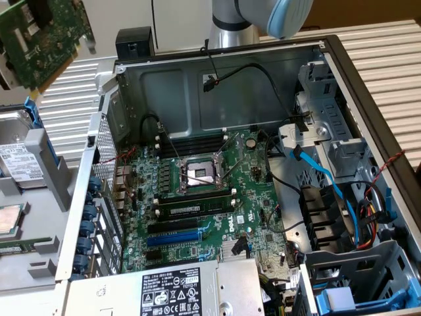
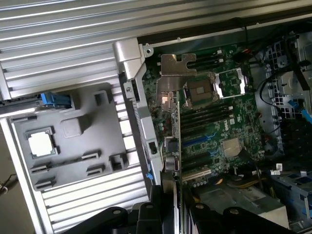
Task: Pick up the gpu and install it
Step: 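Pick up the gpu and move the gpu toward the slot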
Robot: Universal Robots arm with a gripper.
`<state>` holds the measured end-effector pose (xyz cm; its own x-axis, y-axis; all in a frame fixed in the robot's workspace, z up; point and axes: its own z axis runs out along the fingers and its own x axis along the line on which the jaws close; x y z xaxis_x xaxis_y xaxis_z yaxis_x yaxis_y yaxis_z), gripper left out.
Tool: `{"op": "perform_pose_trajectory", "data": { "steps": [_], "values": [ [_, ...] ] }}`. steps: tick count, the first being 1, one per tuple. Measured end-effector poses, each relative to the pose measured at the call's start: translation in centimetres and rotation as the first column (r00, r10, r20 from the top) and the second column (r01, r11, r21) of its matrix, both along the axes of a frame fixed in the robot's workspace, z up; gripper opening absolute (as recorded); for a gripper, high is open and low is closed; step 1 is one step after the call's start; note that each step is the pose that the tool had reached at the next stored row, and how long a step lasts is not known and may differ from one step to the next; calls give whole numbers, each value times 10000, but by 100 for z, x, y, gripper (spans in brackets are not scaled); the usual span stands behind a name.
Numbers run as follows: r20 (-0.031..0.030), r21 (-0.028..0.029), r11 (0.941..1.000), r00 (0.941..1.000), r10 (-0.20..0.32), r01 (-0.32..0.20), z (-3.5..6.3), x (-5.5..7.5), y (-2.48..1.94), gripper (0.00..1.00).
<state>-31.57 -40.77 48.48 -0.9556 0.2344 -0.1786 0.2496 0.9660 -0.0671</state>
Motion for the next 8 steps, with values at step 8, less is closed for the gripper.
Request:
{"op": "perform_pose_trajectory", "data": {
  "steps": [8],
  "values": [
    [-222,106,9999,9997,103,-101,0,224,0,27]
  ]
}}
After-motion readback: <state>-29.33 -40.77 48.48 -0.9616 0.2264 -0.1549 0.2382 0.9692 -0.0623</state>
